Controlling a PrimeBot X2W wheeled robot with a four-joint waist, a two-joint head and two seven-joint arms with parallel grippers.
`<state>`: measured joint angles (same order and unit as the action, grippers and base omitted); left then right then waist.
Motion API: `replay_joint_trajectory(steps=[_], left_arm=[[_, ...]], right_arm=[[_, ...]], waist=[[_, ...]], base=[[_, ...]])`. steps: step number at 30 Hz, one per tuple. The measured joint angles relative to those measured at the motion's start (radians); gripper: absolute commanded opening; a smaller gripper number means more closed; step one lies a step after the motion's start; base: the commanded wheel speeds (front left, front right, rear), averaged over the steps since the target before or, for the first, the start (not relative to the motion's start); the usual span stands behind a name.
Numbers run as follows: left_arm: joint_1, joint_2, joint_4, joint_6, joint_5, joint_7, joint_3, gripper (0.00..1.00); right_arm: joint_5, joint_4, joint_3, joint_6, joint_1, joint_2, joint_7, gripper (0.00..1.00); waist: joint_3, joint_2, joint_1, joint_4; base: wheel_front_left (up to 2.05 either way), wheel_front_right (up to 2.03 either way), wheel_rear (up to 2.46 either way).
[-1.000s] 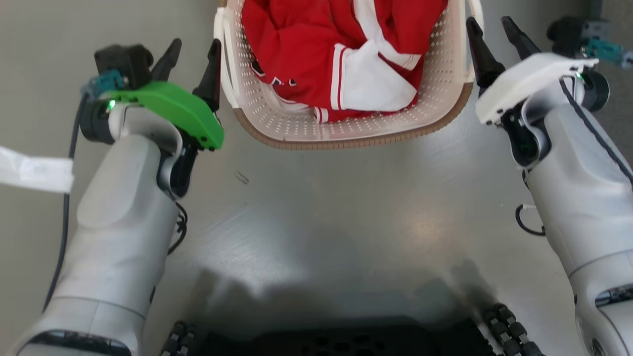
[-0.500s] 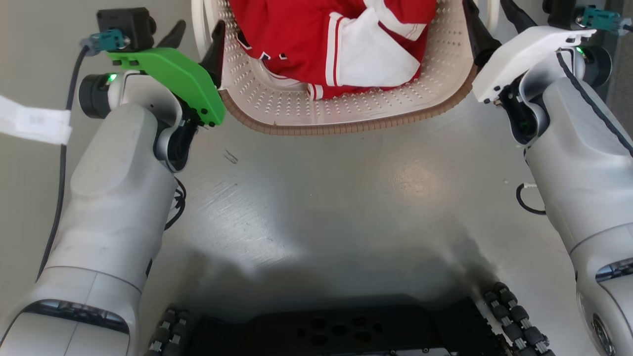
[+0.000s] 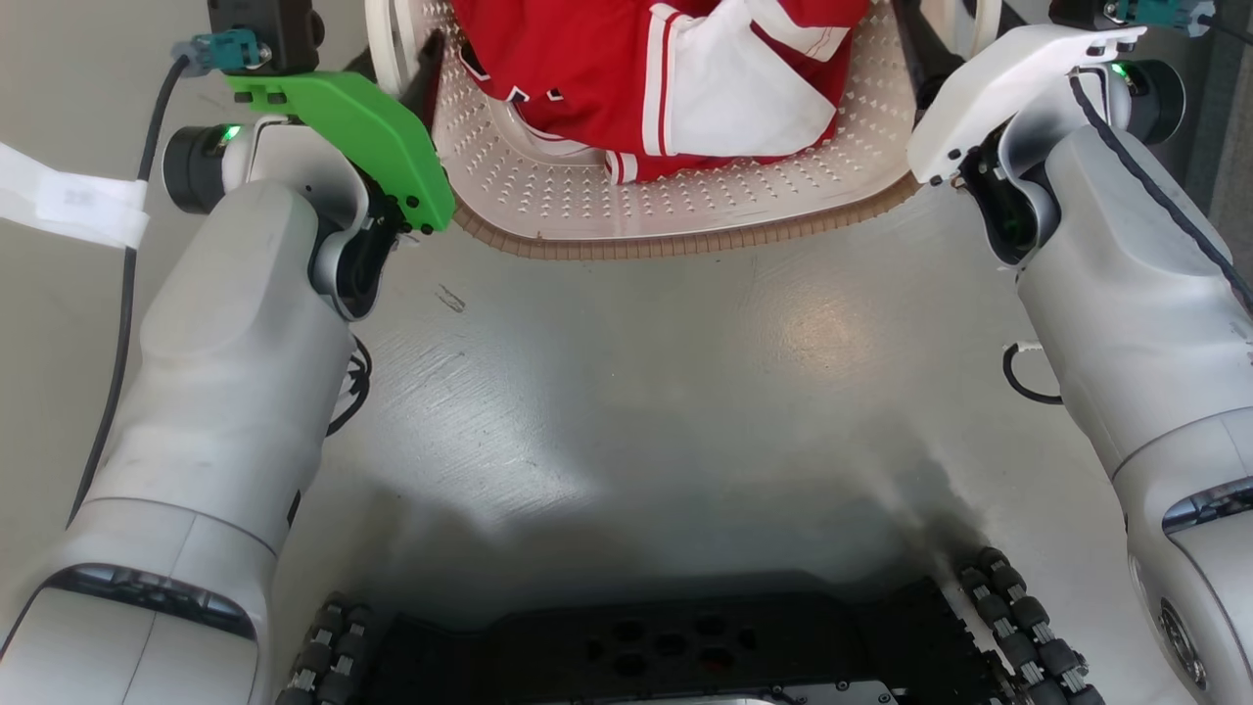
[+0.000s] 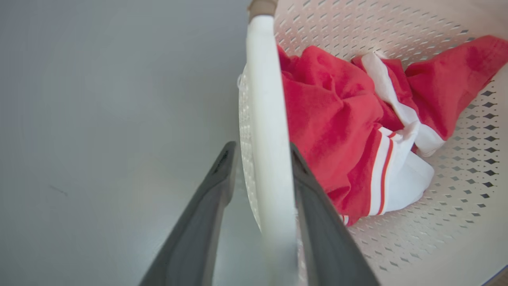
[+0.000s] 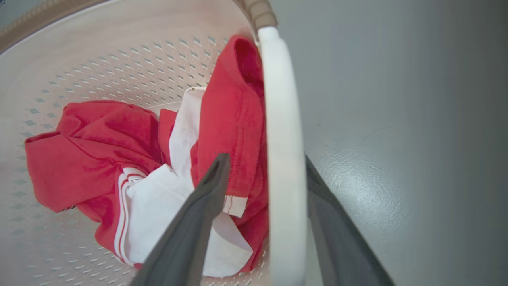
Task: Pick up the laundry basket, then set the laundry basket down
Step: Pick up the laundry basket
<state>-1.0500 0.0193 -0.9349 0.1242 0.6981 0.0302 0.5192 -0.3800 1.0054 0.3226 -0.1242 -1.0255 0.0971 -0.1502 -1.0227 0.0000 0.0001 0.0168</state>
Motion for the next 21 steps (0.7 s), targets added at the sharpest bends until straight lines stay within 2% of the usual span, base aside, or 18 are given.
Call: replay_joint_trajectory(steps=[1, 2, 3, 11, 21], left_arm=[[-0.002, 0.0, -0.002, 0.0, 0.011, 0.0, 0.003, 0.29], [-0.005, 0.0, -0.005, 0.0, 0.019, 0.0, 0.006, 0.0], [-0.009, -0.002, -0.009, -0.002, 0.022, 0.001, 0.008, 0.0], [-0.021, -0.002, -0.049, -0.002, 0.039, 0.013, 0.038, 0.0], [-0.011, -0.003, -0.091, -0.002, 0.051, 0.042, 0.087, 0.0]], right_arm=[[-0.002, 0.004, 0.002, 0.0, -0.002, 0.0, 0.0, 0.31], [-0.005, 0.008, 0.005, 0.0, -0.005, -0.001, -0.002, 0.11], [-0.009, 0.013, 0.007, 0.0, -0.008, -0.001, -0.009, 0.0], [-0.028, 0.048, 0.026, 0.002, -0.013, -0.008, -0.034, 0.0], [-0.064, 0.095, 0.049, 0.002, 0.006, -0.02, -0.052, 0.0]], waist=[[0.0, 0.0, 0.0, 0.0], [-0.001, 0.0, 0.0, 0.0], [-0.001, 0.0, 0.0, 0.0], [0.011, 0.0, 0.0, -0.001], [0.076, 0.0, -0.0001, -0.002]], base=[[0.0, 0.0, 0.0], [0.0, 0.0, 0.0], [0.0, 0.0, 0.0], [0.0, 0.0, 0.0], [0.0, 0.0, 0.0]])
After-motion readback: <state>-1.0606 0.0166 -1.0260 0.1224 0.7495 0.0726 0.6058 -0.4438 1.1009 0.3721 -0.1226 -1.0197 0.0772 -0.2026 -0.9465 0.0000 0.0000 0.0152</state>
